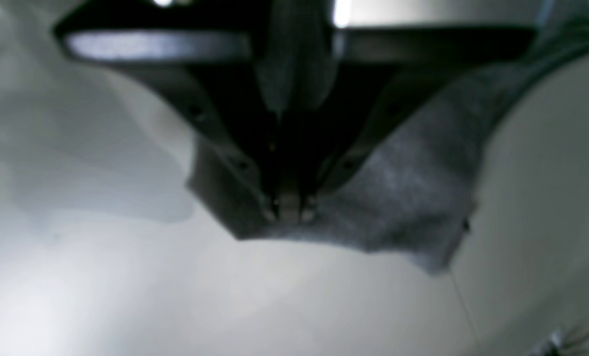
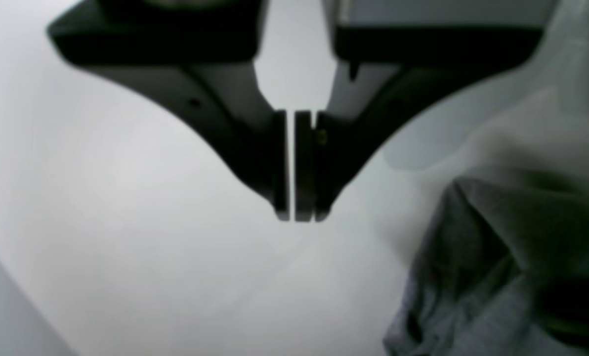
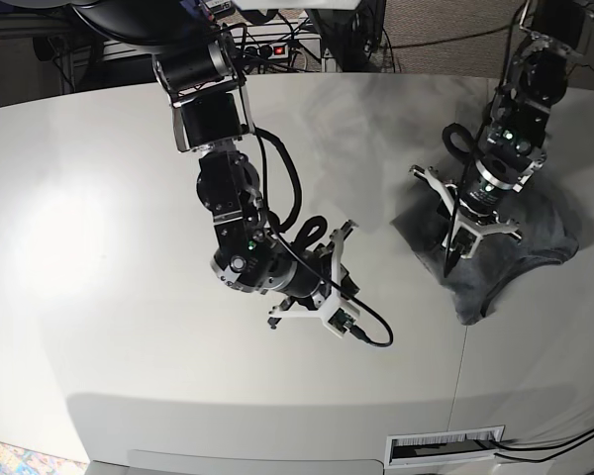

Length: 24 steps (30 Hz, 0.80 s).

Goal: Fold the T-shirt properly
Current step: 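Grasp the bundle's edge with the left gripper and straighten it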

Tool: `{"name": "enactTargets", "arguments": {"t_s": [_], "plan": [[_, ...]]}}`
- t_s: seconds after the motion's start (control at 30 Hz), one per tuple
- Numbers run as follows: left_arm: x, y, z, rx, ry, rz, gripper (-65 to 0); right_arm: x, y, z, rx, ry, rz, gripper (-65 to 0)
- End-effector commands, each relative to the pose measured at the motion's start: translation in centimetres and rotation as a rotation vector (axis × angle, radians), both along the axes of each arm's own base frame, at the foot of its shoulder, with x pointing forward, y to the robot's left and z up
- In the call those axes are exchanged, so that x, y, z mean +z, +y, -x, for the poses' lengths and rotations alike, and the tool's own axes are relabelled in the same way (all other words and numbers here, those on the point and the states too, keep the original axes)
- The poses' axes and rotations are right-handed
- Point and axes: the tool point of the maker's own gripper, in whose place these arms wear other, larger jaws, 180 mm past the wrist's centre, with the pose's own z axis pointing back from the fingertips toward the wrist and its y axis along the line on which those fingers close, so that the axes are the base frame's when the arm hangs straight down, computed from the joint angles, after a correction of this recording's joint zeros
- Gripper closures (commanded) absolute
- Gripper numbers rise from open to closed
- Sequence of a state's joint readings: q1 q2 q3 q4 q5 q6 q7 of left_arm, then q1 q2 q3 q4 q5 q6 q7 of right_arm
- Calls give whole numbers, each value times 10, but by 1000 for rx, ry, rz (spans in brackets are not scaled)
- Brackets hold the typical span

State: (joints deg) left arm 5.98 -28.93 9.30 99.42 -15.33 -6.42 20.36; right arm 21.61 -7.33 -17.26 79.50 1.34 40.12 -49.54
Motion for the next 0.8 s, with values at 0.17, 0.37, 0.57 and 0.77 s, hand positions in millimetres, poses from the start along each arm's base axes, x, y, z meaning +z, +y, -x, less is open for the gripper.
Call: {"name": "enactTargets", "arguments": {"t_s": [0.17, 0.37, 0.57, 0.77], "plan": [[-29, -10, 16, -103, 87, 5, 0, 35, 1, -15, -2, -100, -30, -18], [-55, -18, 61, -192, 236, 45, 0, 39, -23, -27, -60, -109, -30, -18], [-64, -5, 84, -252, 285, 19, 0, 49, -48, -38, -160, -78, -155, -18], [-50, 22, 63, -266, 182, -105, 0, 47, -57, -37, -184, -40, -184, -18]]}}
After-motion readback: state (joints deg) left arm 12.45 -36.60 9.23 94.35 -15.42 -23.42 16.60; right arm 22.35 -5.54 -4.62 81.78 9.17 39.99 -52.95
